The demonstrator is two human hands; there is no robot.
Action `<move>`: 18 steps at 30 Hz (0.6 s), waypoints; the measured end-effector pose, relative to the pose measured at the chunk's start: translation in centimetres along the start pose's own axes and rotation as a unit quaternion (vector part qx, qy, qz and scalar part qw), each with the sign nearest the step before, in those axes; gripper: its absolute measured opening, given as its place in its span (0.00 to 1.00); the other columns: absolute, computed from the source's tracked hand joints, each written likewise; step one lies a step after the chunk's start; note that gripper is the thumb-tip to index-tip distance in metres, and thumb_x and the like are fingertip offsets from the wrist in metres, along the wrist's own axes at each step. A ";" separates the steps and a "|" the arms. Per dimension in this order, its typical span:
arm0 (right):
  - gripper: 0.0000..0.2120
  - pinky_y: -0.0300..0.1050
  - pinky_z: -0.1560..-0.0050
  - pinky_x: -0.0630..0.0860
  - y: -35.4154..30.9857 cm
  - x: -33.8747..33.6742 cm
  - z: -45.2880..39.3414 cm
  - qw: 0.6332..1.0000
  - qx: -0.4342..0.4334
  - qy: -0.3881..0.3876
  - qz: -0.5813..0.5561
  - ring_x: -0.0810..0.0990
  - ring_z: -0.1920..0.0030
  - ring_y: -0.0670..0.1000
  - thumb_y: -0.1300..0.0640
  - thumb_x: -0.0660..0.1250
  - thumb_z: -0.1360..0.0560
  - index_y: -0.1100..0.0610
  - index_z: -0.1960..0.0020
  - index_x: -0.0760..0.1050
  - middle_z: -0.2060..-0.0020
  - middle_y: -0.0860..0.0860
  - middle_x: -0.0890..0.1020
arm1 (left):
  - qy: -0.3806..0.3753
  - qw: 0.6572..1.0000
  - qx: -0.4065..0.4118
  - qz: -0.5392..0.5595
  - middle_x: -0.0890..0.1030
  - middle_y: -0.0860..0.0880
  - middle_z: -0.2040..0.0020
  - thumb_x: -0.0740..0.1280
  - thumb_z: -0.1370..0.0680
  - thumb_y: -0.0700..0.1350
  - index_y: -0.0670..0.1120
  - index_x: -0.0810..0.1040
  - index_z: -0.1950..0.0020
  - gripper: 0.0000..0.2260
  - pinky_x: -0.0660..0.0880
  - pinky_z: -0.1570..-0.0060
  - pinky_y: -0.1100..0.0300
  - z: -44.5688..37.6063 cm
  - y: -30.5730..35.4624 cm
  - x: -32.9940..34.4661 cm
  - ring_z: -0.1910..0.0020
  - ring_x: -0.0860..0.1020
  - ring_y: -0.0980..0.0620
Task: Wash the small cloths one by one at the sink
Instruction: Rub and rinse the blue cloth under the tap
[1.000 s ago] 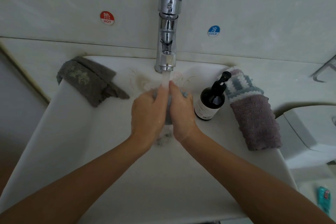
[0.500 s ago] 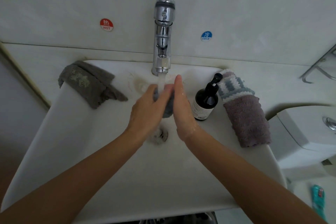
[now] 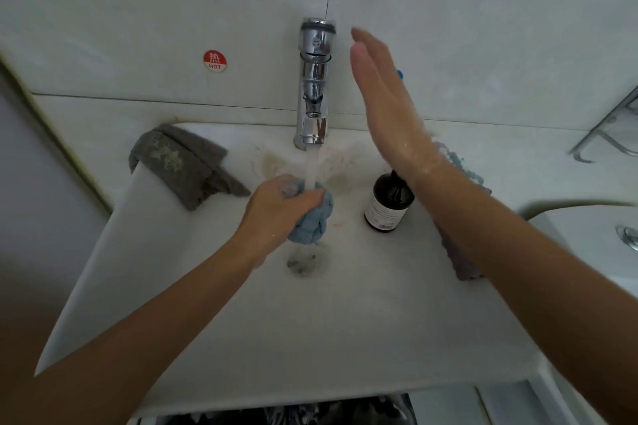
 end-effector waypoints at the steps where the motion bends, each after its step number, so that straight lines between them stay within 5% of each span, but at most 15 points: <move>1: 0.25 0.44 0.27 0.58 -1.1 -0.2 -0.7 0.999 -0.031 -0.006 0.025 0.62 0.27 0.43 0.42 0.50 0.17 0.48 0.22 0.57 0.25 0.46 0.64 | -0.009 1.000 0.001 -0.001 0.71 0.47 0.78 0.66 0.22 0.38 0.37 0.70 0.71 0.17 0.68 0.78 0.67 -0.1 -0.1 0.1 0.80 0.71 0.54; 5: 0.24 0.52 0.26 0.59 -3.4 -0.1 -2.5 0.987 -0.101 -0.032 0.118 0.64 0.29 0.47 0.42 0.51 0.20 0.48 0.28 0.68 0.32 0.46 0.72 | 0.000 0.999 -0.016 0.028 0.74 0.40 0.68 0.67 0.23 0.36 0.39 0.68 0.64 0.12 0.74 0.74 0.63 -0.5 -1.0 0.0 0.70 0.74 0.49; 9: 0.26 0.49 0.27 0.60 -2.7 0.7 -1.5 0.978 -0.137 -0.026 0.155 0.64 0.27 0.50 0.37 0.52 0.22 0.49 0.30 0.70 0.30 0.49 0.71 | -0.006 1.000 0.000 -0.013 0.73 0.44 0.72 0.67 0.23 0.38 0.40 0.72 0.65 0.11 0.73 0.76 0.64 -0.5 -0.7 0.1 0.75 0.74 0.53; 14: 0.31 0.49 0.26 0.57 -0.5 2.0 0.2 0.983 -0.127 -0.021 0.133 0.58 0.23 0.51 0.35 0.52 0.23 0.47 0.23 0.60 0.24 0.51 0.64 | 0.017 0.999 0.015 -0.047 0.76 0.50 0.71 0.70 0.25 0.43 0.36 0.77 0.58 0.09 0.71 0.74 0.67 -1.2 -1.3 -0.2 0.72 0.75 0.58; 18: 0.31 0.47 0.26 0.56 1.6 3.1 1.6 0.991 -0.087 -0.011 0.106 0.57 0.23 0.49 0.42 0.54 0.19 0.51 0.20 0.52 0.22 0.50 0.60 | 0.034 0.998 0.015 -0.051 0.80 0.41 0.62 0.71 0.25 0.47 0.36 0.77 0.53 0.13 0.76 0.65 0.61 -1.9 -1.2 -0.8 0.65 0.79 0.53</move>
Point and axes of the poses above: each hand's wrist, its own z-axis away from the middle knuckle, its own x-axis out of the palm, y = z × x, the point moved 10 cm from there along -z, towards the middle knuckle
